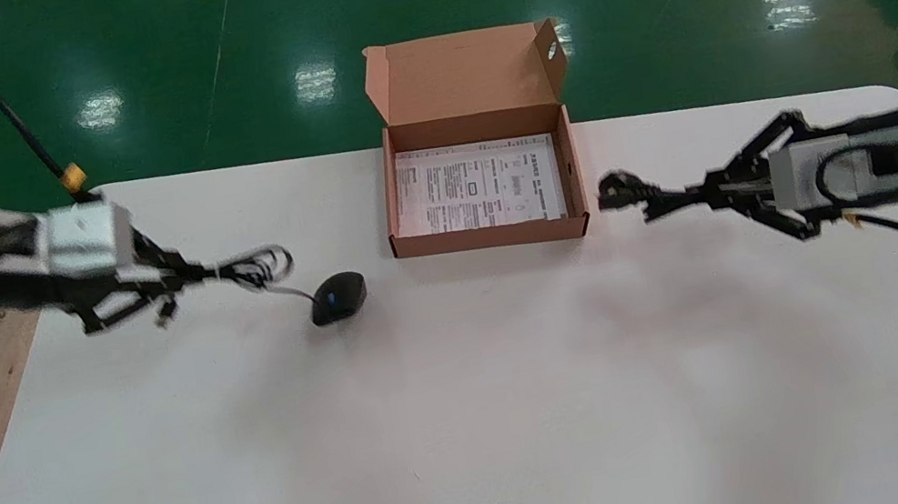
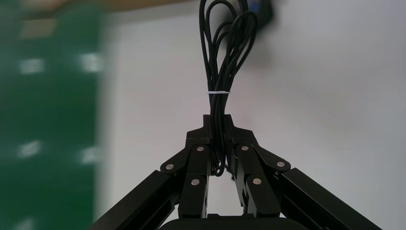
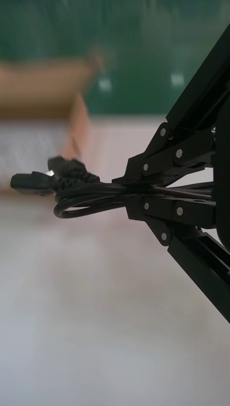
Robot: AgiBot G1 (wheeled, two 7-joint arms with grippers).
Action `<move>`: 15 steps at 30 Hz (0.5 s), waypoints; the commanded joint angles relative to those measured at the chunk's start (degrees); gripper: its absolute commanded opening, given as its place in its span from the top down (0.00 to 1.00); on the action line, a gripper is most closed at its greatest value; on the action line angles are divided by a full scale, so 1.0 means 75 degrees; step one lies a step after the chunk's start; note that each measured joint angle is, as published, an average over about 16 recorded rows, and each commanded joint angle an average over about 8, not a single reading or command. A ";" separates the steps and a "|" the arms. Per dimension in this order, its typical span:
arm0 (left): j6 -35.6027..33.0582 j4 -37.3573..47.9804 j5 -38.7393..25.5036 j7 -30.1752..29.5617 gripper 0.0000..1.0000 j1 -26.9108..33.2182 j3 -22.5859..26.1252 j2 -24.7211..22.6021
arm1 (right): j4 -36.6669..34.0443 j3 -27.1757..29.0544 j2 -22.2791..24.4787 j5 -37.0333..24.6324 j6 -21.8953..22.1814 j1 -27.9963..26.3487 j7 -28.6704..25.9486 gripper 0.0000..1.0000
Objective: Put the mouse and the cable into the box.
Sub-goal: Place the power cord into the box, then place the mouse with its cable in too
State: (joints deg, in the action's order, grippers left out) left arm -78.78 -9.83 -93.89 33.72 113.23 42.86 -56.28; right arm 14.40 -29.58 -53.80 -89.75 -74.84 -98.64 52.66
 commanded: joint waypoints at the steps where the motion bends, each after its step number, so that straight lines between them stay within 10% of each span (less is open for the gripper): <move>1: 0.0087 -0.0060 0.0116 -0.0028 1.00 0.0410 -0.0120 0.0313 | 0.0214 0.0084 -0.0061 0.0108 0.0048 -0.0212 -0.0129 1.00; 15: 0.1371 -0.0297 0.3041 0.1131 1.00 0.0852 -0.2204 -0.0255 | 0.0079 0.0131 -0.2300 0.0059 0.2545 -0.0162 0.0232 1.00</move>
State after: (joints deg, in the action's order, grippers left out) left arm -69.16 -11.66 -72.08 42.00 119.66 27.03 -57.75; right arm 14.57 -28.58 -70.59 -89.23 -56.34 -99.89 54.42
